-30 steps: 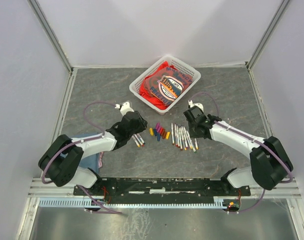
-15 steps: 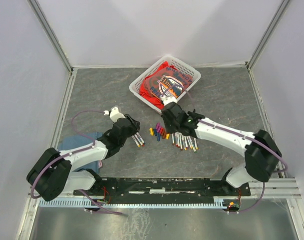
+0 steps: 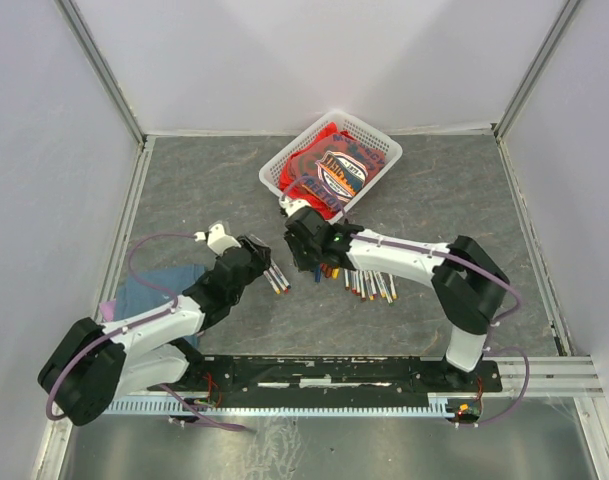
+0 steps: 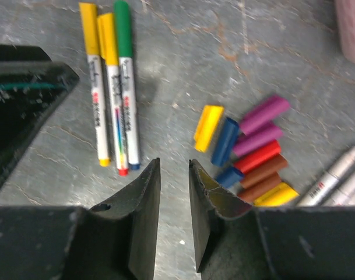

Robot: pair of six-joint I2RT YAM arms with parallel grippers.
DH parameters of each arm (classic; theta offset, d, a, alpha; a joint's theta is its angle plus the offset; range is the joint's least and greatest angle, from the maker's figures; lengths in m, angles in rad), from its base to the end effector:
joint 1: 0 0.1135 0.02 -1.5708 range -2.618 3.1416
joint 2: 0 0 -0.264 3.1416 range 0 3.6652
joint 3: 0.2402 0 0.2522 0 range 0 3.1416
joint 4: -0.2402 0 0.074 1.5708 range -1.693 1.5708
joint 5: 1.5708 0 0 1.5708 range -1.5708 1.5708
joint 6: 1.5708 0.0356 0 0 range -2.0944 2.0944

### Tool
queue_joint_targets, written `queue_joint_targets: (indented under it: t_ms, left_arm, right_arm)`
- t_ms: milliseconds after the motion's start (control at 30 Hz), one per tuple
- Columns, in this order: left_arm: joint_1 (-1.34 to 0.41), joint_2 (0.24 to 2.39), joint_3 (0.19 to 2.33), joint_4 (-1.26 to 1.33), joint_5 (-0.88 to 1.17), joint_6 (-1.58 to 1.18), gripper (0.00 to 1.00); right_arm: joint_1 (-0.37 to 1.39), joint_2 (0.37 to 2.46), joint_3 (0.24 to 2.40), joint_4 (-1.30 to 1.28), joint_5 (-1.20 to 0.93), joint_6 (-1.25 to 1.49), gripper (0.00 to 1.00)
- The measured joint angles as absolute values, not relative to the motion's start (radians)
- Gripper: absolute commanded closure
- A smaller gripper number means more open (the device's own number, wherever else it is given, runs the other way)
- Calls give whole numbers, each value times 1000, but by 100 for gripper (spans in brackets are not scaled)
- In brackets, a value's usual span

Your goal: Open the pen caps

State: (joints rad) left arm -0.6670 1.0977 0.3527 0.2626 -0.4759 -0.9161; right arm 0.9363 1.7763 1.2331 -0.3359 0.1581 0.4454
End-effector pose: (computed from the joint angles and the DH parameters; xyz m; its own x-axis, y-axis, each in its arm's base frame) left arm 0.1783 -0.1196 0.1775 -0.4052 -0.5784 -0.7080 -0.1484 0.8058 -0.5733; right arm 0.2323 0.3061 0.2126 -0.7290 -0.2727 -0.6279 -0.4673 0.8685 0.1654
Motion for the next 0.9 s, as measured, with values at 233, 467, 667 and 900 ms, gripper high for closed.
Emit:
queue_joint_targets:
  t_ms: [233,467,667,900]
  left_arm:
    - [-667,1034,317,256,-509,-919,49]
    - [-667,1002,298,245,-524,-920,49]
    - [-667,987,287,237,-524,-920,49]
    - [-667,986,287,236,-524,-920,49]
  right_arm:
    - [968,1912,1355,-327,127,439,67]
    - [987,2000,1423,-330,124,437,67]
    - [989,2048,1456,-332,124,435,67]
    - [989,2076,1460,-338,125,429,67]
